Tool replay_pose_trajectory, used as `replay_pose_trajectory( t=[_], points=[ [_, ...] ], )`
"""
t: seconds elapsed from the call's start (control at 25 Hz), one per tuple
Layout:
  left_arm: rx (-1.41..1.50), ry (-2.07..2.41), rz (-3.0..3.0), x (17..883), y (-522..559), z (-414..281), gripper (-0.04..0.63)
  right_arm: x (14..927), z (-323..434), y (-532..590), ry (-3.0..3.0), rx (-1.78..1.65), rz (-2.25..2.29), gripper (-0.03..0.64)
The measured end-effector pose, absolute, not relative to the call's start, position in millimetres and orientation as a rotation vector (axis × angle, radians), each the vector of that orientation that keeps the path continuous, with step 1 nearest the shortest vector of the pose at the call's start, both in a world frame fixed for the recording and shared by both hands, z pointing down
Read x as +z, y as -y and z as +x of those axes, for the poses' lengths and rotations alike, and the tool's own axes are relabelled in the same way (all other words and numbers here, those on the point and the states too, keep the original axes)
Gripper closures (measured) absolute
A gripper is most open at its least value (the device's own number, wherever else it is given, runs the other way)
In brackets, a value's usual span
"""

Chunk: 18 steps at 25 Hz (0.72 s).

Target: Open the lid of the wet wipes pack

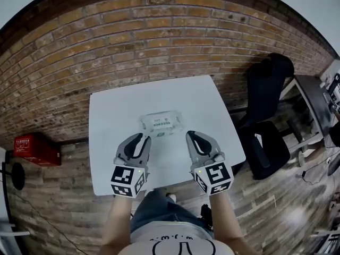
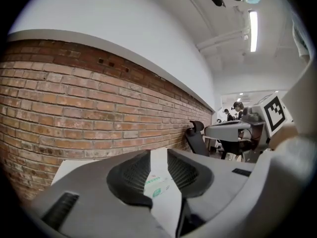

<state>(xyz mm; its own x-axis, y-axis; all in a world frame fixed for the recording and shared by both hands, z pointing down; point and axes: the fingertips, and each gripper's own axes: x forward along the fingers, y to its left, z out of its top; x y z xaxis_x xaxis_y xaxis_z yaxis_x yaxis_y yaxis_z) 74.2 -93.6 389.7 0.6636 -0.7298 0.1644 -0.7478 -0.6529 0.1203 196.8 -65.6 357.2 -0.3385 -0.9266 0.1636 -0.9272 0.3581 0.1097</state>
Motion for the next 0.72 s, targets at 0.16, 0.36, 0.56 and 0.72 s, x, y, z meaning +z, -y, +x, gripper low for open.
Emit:
replay_pose_trajectory(
  t=[0.16, 0.36, 0.56, 0.72],
  points=[
    [0.236, 1.184, 2.706, 408, 112, 81, 0.414, 367, 202, 89, 2.427, 0.021, 1.644, 0.615],
    [0.379, 1.151, 2.671, 446, 130, 83, 0.414, 391, 204, 107, 2.414, 0.102, 1.589, 0.615],
    [0.561, 1.038, 2.631, 486, 152, 88, 0.411, 413, 199, 135, 2.391, 0.184, 1.548, 0.612],
    [0.649, 0.950, 2.607, 511, 169, 92, 0.380, 430, 195, 159, 2.357, 0.214, 1.493, 0.473]
  ],
)
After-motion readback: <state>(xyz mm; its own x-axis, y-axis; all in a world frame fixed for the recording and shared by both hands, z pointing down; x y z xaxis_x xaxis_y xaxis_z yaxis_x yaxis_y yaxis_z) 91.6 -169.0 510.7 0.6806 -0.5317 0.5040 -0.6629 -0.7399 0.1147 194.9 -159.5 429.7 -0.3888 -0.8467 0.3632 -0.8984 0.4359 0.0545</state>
